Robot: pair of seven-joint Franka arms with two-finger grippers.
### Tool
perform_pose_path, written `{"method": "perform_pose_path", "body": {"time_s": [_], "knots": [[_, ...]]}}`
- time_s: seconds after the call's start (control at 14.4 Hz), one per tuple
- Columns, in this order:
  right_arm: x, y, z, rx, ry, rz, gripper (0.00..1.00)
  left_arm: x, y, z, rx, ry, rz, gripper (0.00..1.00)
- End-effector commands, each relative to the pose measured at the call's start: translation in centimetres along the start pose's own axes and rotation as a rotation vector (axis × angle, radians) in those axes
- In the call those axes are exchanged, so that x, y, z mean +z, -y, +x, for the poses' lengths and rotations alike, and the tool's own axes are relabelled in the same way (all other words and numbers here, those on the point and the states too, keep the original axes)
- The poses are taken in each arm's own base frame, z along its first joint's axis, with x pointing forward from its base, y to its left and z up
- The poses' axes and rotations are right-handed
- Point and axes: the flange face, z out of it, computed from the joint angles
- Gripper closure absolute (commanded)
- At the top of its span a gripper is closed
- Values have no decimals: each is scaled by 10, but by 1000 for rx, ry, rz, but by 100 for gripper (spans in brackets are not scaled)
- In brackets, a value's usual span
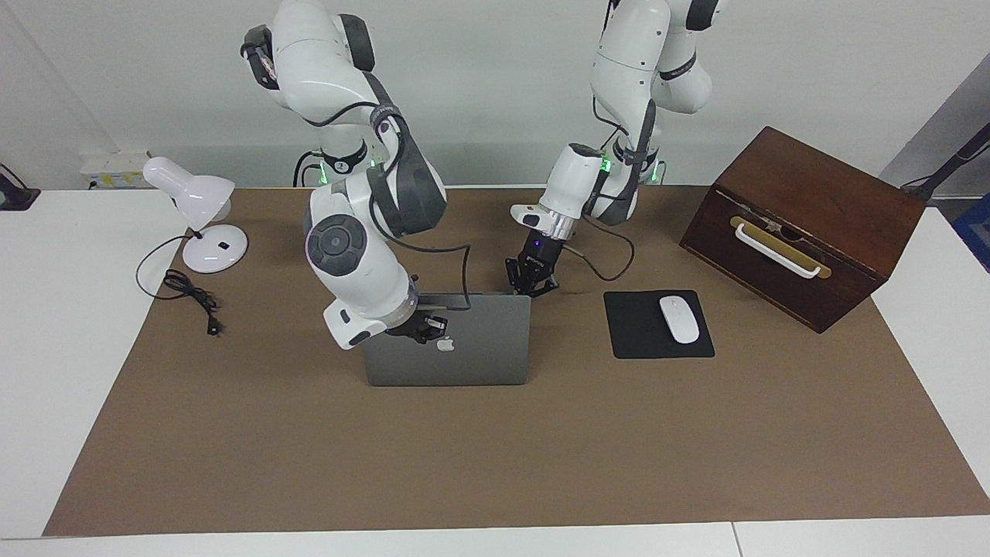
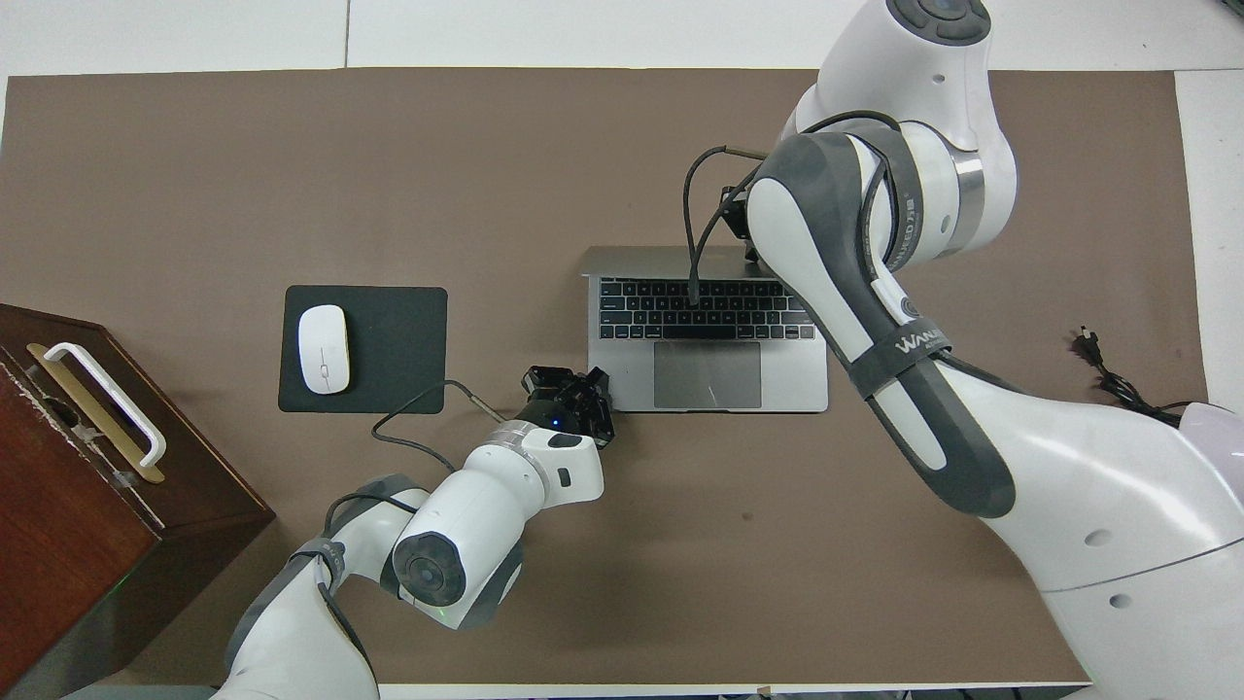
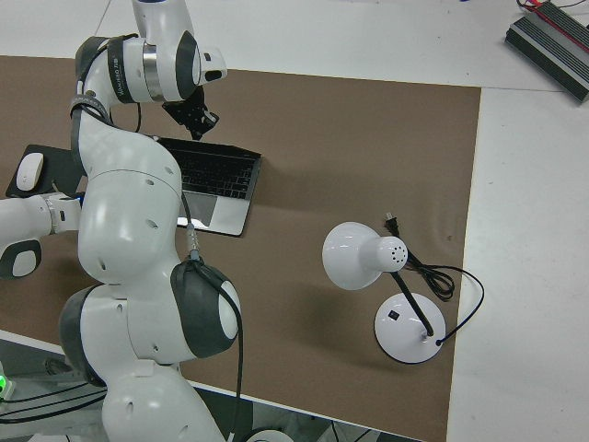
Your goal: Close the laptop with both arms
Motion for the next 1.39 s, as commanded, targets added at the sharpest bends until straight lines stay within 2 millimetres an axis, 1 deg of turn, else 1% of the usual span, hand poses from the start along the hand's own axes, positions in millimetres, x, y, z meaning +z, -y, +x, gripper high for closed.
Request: {"method": "perform_pose_path", "body": {"time_s": [0.0, 0.21, 0.49, 0.9, 1.32], "knots": [[12, -15, -22, 39, 47, 11, 100, 28, -5, -33, 32, 70, -4, 100], [28, -22, -21, 50, 28, 19, 100, 28, -4, -37, 41, 77, -3, 100], [49, -20, -19, 55, 10, 22, 100, 28, -3, -42, 46, 88, -3, 100], [72, -23, -14, 69, -7, 26, 100, 28, -3, -52, 46, 107, -5, 100], [90, -26, -10, 78, -33, 33, 100, 29, -4, -60, 45, 129, -8, 100]]}}
